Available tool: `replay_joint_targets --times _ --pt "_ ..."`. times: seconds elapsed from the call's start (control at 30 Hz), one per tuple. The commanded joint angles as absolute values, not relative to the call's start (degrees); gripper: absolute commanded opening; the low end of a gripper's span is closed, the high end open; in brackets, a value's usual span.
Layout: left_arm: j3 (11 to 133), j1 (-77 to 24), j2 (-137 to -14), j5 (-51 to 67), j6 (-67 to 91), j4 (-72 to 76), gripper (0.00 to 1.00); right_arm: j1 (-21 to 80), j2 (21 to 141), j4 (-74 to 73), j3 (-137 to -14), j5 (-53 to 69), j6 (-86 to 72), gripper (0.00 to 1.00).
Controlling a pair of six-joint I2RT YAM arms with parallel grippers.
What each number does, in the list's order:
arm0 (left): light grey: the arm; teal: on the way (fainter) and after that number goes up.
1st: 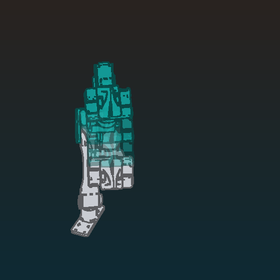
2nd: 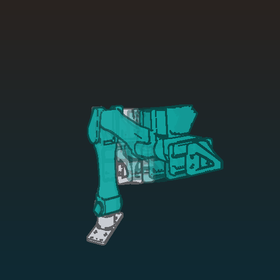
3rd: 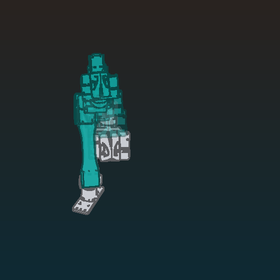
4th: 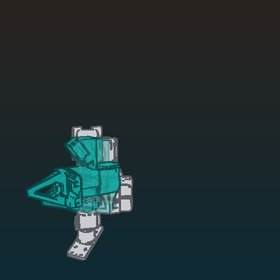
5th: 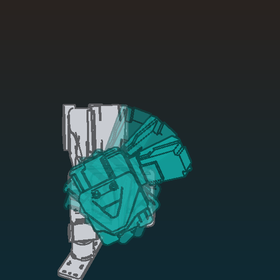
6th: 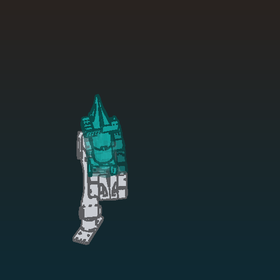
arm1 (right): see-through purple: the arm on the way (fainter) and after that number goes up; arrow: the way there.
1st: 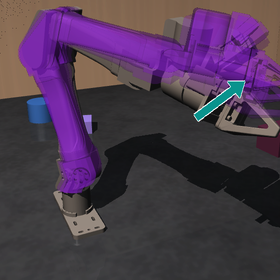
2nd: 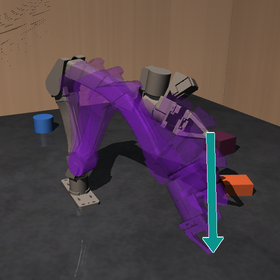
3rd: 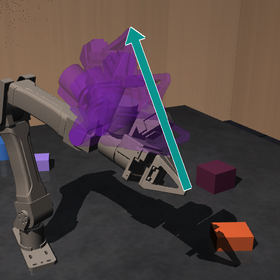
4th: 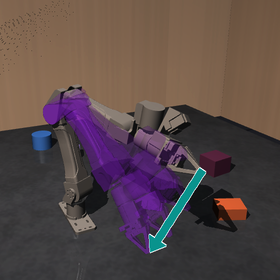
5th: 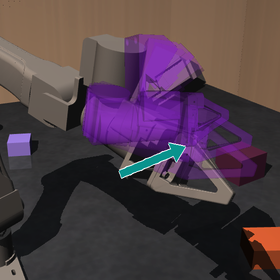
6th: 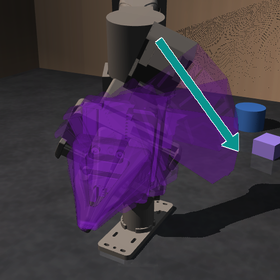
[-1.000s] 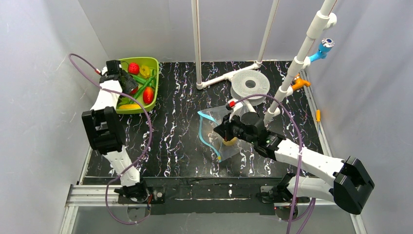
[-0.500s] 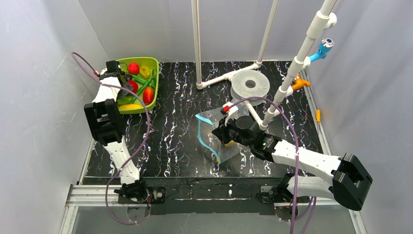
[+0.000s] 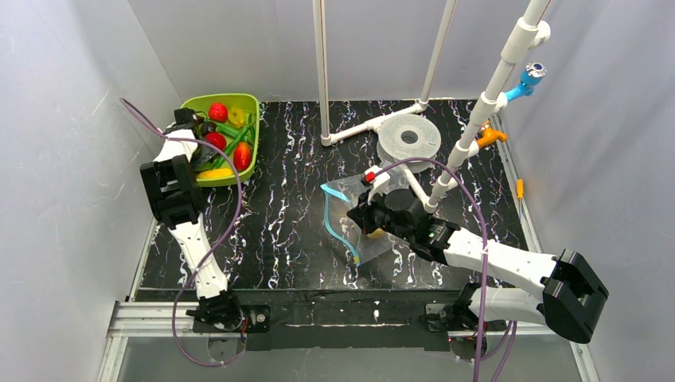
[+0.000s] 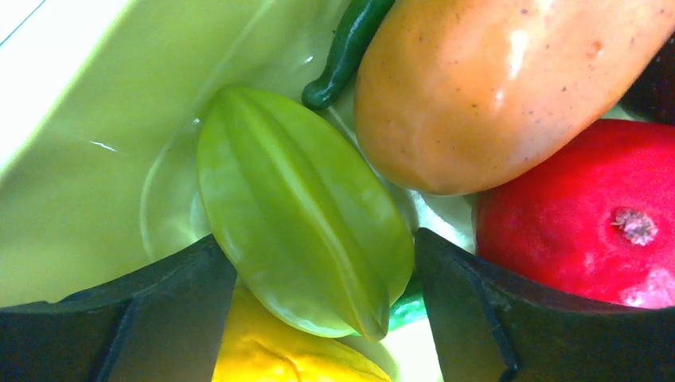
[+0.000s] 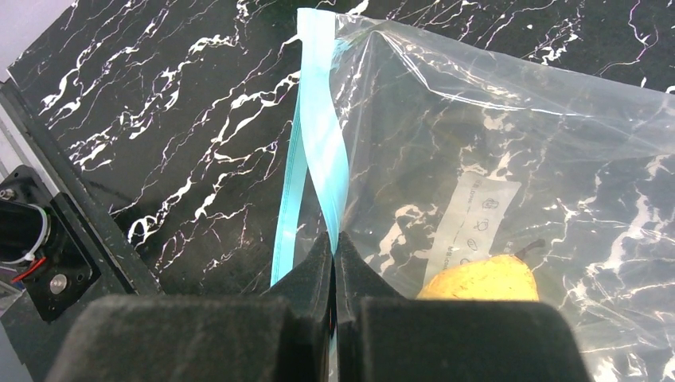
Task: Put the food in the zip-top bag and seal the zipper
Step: Pick up the fake fruit from the bin.
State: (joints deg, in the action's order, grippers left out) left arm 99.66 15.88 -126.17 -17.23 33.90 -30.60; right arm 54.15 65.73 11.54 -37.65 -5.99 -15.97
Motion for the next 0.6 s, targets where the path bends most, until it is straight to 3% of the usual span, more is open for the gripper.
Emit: replay_joint_targets --times 0.0,0.13,0.27,0.57 --pt "99.4 16.6 -125.1 -18.4 34.7 -31.3 0.7 54.7 65.8 14.9 -38.7 -7.2 -14.9 0.01" --pt "97.5 16.5 -122.8 -19.0 32.5 -29.9 0.45 54.8 65.8 15.0 -38.7 -7.2 -14.8 0.01" --pt "95.4 16.6 -119.5 -19.3 31.3 -29.3 0.33 54.8 65.8 15.2 -38.7 -7.0 -14.9 0.01" --pt "90.8 16.5 -108.1 -16.7 31.1 -28.1 0.25 54.8 65.7 15.3 -38.6 -7.0 -15.0 0.01"
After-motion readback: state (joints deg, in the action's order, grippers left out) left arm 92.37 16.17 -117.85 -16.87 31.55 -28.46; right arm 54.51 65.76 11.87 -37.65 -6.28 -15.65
